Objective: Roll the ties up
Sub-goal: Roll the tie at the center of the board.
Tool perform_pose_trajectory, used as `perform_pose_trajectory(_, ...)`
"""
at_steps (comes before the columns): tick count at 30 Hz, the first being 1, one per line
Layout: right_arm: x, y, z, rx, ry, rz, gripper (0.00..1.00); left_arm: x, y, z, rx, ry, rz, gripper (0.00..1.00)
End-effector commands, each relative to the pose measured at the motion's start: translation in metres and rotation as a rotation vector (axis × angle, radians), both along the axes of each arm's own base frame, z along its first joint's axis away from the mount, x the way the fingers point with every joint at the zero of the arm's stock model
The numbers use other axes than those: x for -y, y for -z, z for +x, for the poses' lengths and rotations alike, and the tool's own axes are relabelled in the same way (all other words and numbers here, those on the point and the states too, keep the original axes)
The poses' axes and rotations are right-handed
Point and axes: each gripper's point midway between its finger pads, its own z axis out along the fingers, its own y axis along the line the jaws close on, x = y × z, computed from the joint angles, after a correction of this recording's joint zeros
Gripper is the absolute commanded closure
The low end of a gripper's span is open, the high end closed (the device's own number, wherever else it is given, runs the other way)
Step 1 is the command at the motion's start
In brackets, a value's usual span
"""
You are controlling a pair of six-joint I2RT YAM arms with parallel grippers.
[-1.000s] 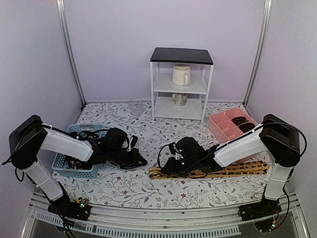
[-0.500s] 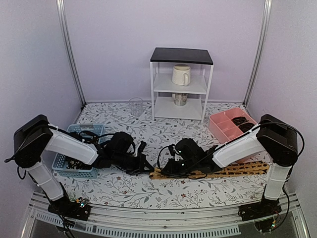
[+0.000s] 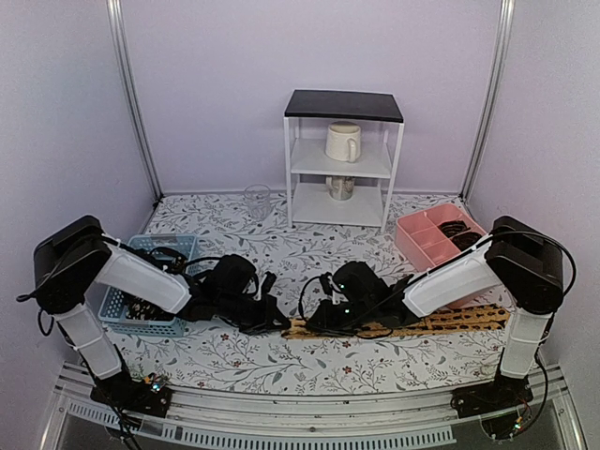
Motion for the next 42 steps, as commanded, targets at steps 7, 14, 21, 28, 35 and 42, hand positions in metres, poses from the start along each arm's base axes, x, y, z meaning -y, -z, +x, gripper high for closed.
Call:
perform_pose_trajectory(7, -0.007, 0.024, -0.007, -0.071, -0.017, -0.049, 0.89, -0.057, -0.003, 0.008, 0.032, -0.150, 0.109, 1.00)
perform_pose_trajectory(14, 0.003, 0.023, -0.003, -0.064, 0.027, -0.094, 0.87, -0.050, 0.012, -0.002, -0.022, -0.118, 0.106, 1.00)
perform_pose_trajectory(21, 0.010, 0.019, 0.000, -0.050, 0.045, -0.104, 0.84, -0.034, 0.024, -0.001, -0.048, -0.086, 0.096, 1.00)
perform_pose_trajectory(28, 0.015, 0.017, 0.000, -0.046, 0.050, -0.103, 0.86, -0.021, 0.018, 0.000, -0.058, -0.066, 0.047, 1.00)
perform_pose_trajectory(35, 0.019, 0.018, 0.000, -0.044, 0.057, -0.107, 0.89, -0.016, 0.006, 0.001, -0.048, -0.066, -0.006, 1.00)
perform_pose_trajectory(42, 0.018, 0.009, 0.002, -0.030, 0.058, -0.084, 0.84, -0.001, -0.006, 0.000, -0.056, -0.039, -0.099, 1.00)
